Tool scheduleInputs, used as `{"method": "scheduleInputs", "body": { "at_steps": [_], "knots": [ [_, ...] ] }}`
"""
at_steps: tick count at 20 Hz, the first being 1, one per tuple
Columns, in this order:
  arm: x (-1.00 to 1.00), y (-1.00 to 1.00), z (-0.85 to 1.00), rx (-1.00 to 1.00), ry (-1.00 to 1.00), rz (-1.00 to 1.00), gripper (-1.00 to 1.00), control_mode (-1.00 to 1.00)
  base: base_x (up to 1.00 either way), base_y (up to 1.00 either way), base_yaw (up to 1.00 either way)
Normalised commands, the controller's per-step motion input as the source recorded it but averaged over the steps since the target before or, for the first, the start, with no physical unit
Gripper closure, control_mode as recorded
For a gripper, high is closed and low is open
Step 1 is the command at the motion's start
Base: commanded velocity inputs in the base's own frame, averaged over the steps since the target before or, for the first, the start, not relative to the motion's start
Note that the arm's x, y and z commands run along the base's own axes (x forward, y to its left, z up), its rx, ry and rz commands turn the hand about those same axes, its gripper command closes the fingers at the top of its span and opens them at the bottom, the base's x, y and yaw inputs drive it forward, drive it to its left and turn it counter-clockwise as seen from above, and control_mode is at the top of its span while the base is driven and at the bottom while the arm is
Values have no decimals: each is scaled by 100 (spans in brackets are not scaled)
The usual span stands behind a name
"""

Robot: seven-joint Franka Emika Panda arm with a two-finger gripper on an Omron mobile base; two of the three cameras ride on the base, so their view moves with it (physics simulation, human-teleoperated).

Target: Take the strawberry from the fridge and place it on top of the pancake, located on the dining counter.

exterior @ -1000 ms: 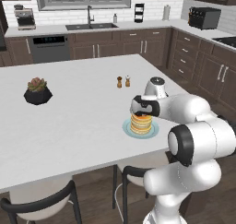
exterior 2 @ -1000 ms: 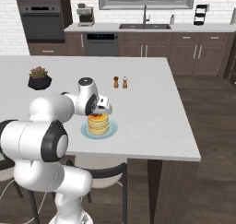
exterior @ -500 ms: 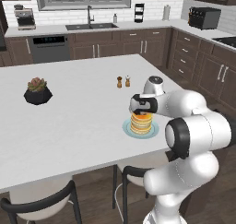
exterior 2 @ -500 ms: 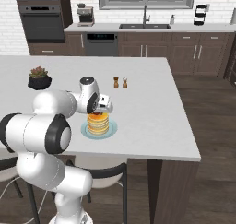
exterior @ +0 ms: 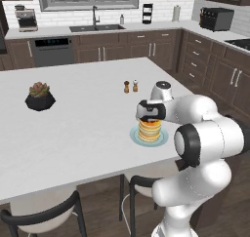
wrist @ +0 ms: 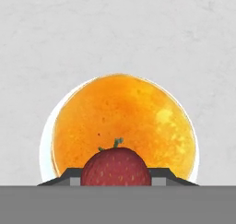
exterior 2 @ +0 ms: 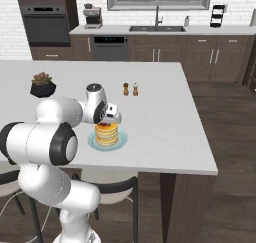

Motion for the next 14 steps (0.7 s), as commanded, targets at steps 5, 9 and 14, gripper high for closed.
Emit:
{"method": "scheduleInputs", "body": {
  "at_steps": [5, 9, 14],
  "knots": [
    [0, 0, -4, 0, 1, 0, 100, -100, 0, 0, 0],
    [0, -1, -1, 0, 0, 0, 100, -100, 0, 0, 0],
    [0, 0, -13, 0, 0, 0, 100, -100, 0, 0, 0]
  ]
}}
